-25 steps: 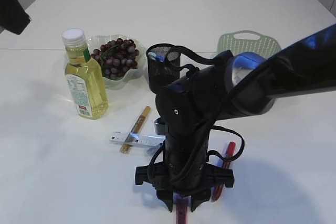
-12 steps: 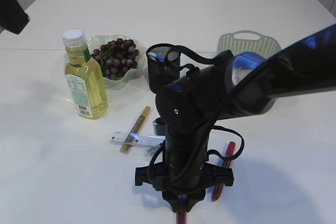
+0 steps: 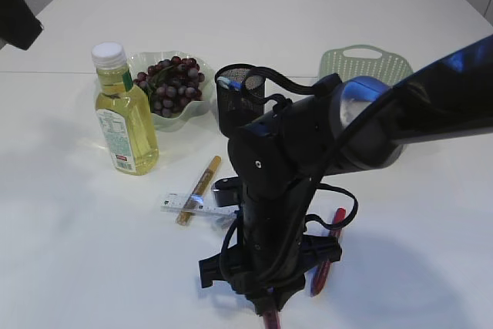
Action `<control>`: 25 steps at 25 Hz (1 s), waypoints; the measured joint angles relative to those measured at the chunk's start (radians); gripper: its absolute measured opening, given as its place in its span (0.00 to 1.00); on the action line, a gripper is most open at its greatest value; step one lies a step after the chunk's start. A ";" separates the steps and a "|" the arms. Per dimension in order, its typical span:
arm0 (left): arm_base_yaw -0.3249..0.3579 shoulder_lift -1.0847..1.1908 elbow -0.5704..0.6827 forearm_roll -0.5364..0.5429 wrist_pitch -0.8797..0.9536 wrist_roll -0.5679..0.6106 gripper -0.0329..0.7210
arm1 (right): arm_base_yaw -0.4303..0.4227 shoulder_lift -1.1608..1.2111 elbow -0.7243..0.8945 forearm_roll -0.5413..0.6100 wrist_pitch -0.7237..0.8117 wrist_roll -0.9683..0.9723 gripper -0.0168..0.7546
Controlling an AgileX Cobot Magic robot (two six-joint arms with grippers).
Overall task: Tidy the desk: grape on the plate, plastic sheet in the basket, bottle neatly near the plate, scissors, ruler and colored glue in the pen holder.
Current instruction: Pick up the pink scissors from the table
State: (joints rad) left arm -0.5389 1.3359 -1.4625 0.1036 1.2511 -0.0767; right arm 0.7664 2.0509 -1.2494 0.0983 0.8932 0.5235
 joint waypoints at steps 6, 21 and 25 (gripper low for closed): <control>0.000 0.000 0.000 0.000 0.000 0.000 0.45 | 0.000 0.000 -0.002 -0.001 0.009 -0.065 0.23; 0.000 0.000 0.000 0.000 0.000 0.000 0.45 | 0.000 0.000 -0.002 -0.004 0.042 -0.154 0.23; 0.000 0.000 0.000 0.000 0.000 0.000 0.45 | 0.000 -0.009 -0.002 -0.004 0.047 -0.163 0.23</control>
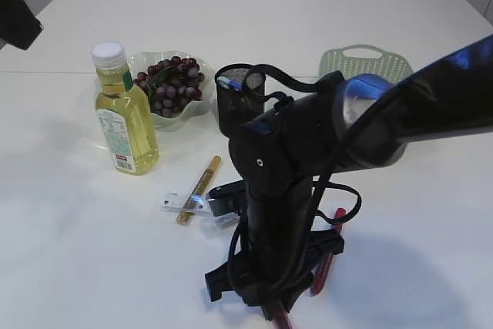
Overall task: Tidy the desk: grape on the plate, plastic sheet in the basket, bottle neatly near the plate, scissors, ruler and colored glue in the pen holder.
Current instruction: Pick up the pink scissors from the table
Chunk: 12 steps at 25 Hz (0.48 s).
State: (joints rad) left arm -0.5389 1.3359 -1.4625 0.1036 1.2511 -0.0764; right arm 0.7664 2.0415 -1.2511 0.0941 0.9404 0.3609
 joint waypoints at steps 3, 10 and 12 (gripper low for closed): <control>0.000 0.000 0.000 0.000 0.000 0.000 0.45 | 0.000 -0.018 0.000 -0.002 0.000 -0.004 0.23; 0.000 0.000 0.000 0.000 0.000 0.000 0.45 | 0.000 -0.078 0.000 -0.017 -0.007 -0.004 0.23; 0.000 0.000 0.000 0.000 0.000 0.000 0.45 | 0.000 -0.101 0.000 -0.031 -0.007 -0.006 0.23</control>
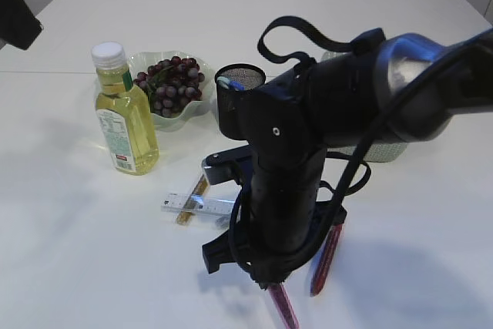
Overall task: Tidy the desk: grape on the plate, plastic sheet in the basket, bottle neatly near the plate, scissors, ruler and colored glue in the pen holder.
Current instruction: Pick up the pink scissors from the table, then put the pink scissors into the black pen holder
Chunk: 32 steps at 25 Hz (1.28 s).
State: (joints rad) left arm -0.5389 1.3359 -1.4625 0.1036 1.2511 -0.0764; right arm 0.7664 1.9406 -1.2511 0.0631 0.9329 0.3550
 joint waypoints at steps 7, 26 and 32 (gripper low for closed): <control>0.000 0.000 0.000 0.000 0.000 0.000 0.45 | 0.000 -0.080 0.008 -0.063 -0.050 -0.002 0.23; 0.000 0.000 0.000 0.000 0.000 0.000 0.45 | 0.000 -0.149 -0.062 -0.521 -0.236 0.302 0.23; 0.000 0.000 0.000 0.000 0.000 0.000 0.45 | -0.029 -0.149 -0.114 -0.654 -0.245 0.389 0.23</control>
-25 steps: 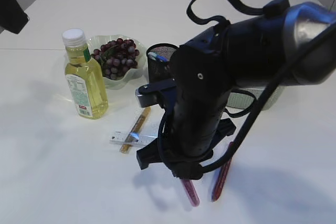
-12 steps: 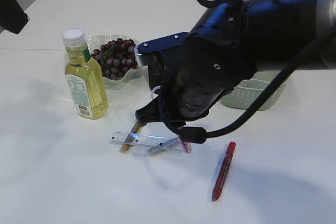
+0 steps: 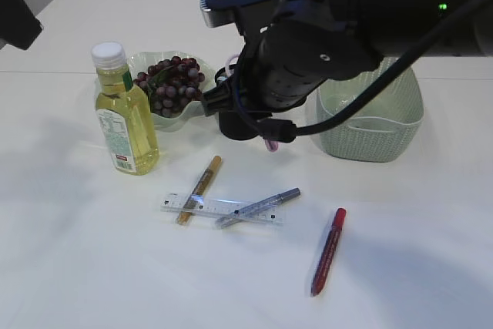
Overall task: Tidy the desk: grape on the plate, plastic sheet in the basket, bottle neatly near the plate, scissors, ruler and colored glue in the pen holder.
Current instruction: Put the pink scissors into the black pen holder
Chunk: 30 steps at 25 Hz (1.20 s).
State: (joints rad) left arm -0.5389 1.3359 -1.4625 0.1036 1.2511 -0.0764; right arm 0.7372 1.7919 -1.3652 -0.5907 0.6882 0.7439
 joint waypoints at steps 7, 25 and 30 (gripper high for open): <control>0.000 0.000 0.000 0.000 0.000 0.000 0.45 | -0.071 0.000 -0.049 -0.088 -0.088 0.020 0.23; 0.000 0.000 0.000 0.000 0.000 0.000 0.45 | -0.241 0.195 -0.173 -0.179 -0.497 0.082 0.23; 0.000 0.000 0.000 0.002 0.000 0.000 0.45 | -0.247 0.248 -0.244 -0.226 -0.522 0.084 0.23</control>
State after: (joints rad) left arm -0.5389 1.3359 -1.4625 0.1061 1.2511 -0.0764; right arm 0.4900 2.0396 -1.6092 -0.8171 0.1664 0.8283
